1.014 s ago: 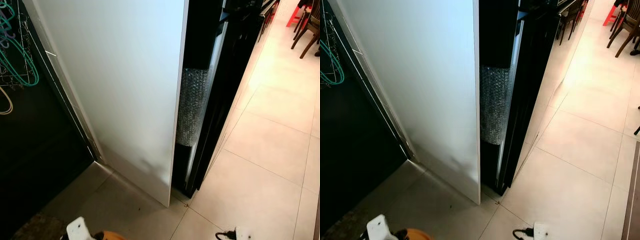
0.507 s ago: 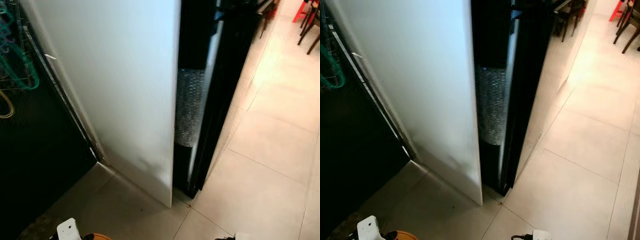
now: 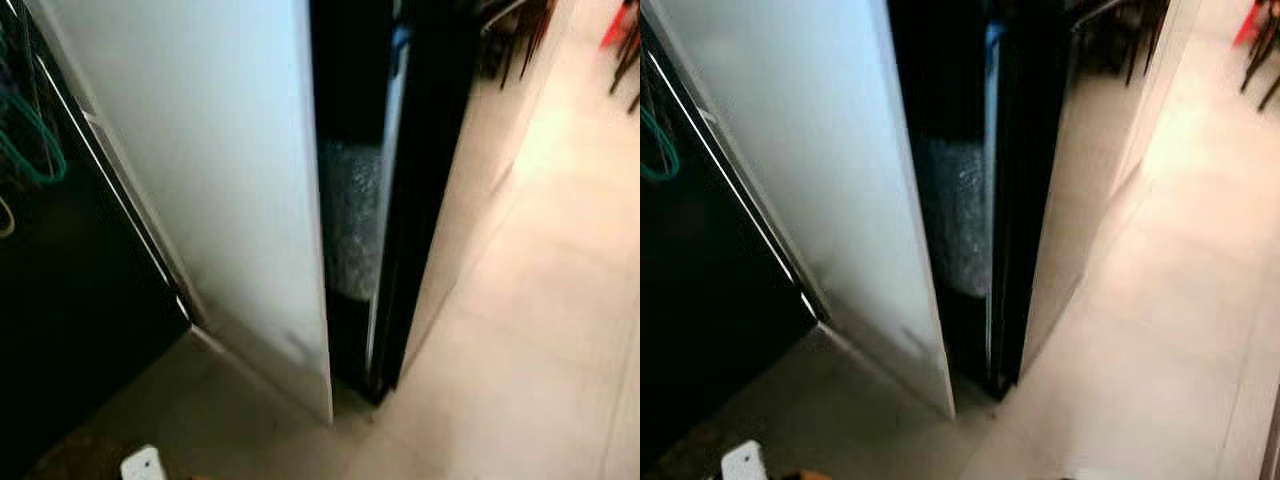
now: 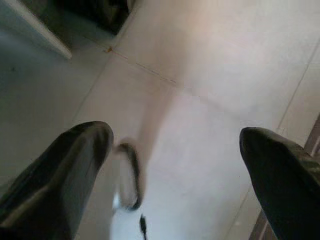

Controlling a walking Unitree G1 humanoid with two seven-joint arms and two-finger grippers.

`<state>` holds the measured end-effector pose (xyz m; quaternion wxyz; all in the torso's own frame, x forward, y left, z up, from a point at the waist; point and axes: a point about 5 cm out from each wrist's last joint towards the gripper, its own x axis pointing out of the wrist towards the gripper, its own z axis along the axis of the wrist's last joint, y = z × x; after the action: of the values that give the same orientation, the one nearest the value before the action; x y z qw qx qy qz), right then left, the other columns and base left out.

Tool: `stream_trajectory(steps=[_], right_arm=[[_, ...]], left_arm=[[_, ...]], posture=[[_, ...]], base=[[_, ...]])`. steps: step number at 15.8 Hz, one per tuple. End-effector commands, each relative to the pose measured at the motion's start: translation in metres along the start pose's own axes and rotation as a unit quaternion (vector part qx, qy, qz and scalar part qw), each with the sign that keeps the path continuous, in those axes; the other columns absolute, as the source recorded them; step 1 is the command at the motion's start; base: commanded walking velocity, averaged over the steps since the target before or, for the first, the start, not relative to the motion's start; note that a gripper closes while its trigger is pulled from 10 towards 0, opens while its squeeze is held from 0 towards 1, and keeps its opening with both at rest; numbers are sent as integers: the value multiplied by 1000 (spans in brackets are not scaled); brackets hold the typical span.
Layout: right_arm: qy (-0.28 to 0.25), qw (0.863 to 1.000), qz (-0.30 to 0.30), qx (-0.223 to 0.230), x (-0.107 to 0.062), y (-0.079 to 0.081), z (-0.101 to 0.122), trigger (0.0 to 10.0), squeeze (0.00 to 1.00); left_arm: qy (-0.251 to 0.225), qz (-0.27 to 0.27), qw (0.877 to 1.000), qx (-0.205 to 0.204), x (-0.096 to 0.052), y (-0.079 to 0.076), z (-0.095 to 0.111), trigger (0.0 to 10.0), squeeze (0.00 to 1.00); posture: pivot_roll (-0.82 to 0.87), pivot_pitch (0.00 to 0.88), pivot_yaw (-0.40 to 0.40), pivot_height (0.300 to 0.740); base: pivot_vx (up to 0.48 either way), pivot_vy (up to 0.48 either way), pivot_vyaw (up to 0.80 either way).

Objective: Restocking fridge

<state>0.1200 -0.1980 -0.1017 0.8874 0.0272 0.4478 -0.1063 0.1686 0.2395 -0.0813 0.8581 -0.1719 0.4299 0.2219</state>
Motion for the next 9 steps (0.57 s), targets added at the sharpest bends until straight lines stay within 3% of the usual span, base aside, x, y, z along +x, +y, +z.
stream_trajectory(steps=[1, 2, 3, 4, 5, 7, 9], right_arm=[[-2, 1000, 8, -6, -1, 6, -2, 10000, 0], [-6, 1000, 8, -11, -1, 6, -1, 10000, 0], [-35, 999, -1, -13, 4, -8, 18, 10000, 0], [-105, 994, -18, -13, 13, -37, 71, 10000, 0], [-164, 986, -28, -10, 14, -47, 106, 10000, 0], [-221, 975, -11, 6, 12, -42, 131, 10000, 0], [-284, 959, 14, -5, 8, -33, 158, 10000, 0]], left_arm=[[6, 15, 1000, 11, -1, 9, -2, 10000, 0], [6, 15, 1000, 12, -1, 9, -2, 10000, 0], [8, 17, 1000, 14, -1, 9, -3, 10000, 0], [7, 17, 1000, 15, -1, 8, -2, 10000, 0], [4, 16, 1000, 15, -1, 8, -1, 10000, 0], [0, 17, 1000, 12, 0, 7, 3, 10000, 0], [-3, 17, 1000, 11, 1, 5, 8, 10000, 0]], posture=[[-205, 0, 66, 740], [-207, 0, 66, 740], [-207, 0, 67, 740], [-207, 0, 63, 740], [-212, 0, 63, 740], [-215, 0, 60, 740], [-222, 0, 56, 740]], base=[[0, -322, 0], [0, -319, 0], [0, 0, 0], [0, 0, 0], [0, 0, 0], [0, 0, 0], [0, 0, 0]])
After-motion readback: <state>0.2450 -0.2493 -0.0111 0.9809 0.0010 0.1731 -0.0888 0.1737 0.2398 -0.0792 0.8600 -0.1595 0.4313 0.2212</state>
